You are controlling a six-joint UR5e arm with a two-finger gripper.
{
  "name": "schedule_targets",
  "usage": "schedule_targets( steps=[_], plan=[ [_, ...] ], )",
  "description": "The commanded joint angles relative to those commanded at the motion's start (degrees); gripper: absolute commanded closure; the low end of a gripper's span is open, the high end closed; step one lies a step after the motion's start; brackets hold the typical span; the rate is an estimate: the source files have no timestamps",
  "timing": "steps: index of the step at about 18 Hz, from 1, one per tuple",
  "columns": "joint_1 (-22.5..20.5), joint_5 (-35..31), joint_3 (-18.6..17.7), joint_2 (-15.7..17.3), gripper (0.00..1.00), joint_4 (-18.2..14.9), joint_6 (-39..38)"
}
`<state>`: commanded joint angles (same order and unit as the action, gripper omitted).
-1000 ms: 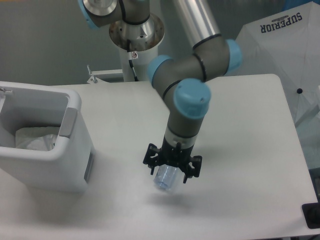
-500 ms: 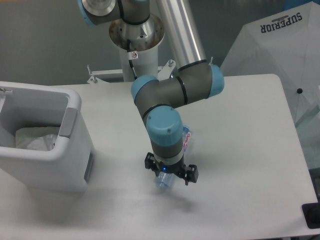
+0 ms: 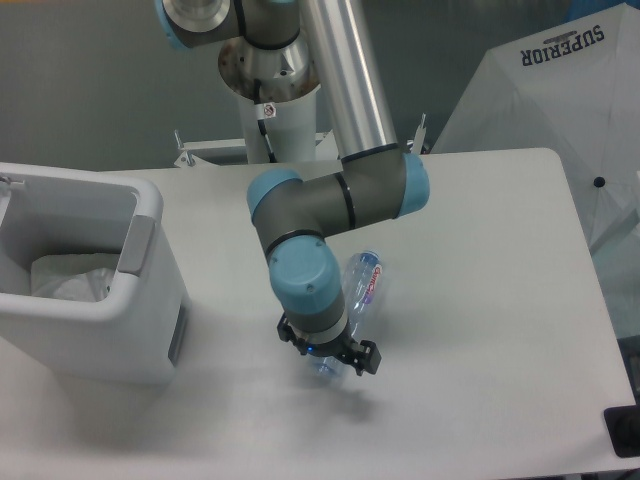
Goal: Place the trash in the trash can
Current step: 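Lower the gripper and close it around the bottle's end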
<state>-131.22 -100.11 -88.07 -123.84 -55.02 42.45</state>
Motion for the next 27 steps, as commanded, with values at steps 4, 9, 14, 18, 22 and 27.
schedule_targets(
  steps=[4, 9, 14, 18, 22, 27],
  plan=[
    [0.3, -2.2, 0.0, -1.0, 0.00, -0.1, 0.0],
    [1.2, -5.5, 0.1, -1.8, 0.17, -0.1, 0.0],
    [1.3, -5.5, 0.1, -2.1, 0.39, -0.1, -0.2],
    [1.4, -5.5, 0.4, -2.5, 0.55, -0.1, -0.6],
    [1.4, -5.5, 0.6, -2.2, 0.61, -0.1, -0.4],
    [1.1, -4.7, 0.8, -1.3, 0.66, -0.1, 0.1]
  ],
)
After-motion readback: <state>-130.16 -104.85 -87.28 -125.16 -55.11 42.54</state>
